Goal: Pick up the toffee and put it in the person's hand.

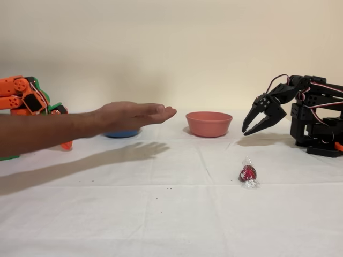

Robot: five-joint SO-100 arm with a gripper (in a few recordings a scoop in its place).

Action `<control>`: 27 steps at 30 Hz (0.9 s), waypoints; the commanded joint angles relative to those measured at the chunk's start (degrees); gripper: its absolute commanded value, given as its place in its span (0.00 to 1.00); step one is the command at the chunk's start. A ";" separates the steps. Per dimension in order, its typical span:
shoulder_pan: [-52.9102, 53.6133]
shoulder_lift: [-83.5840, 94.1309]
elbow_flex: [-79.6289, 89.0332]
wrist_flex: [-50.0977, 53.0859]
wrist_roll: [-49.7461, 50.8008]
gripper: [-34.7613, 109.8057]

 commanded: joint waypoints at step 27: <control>0.35 -7.12 -5.98 -6.24 -0.70 0.24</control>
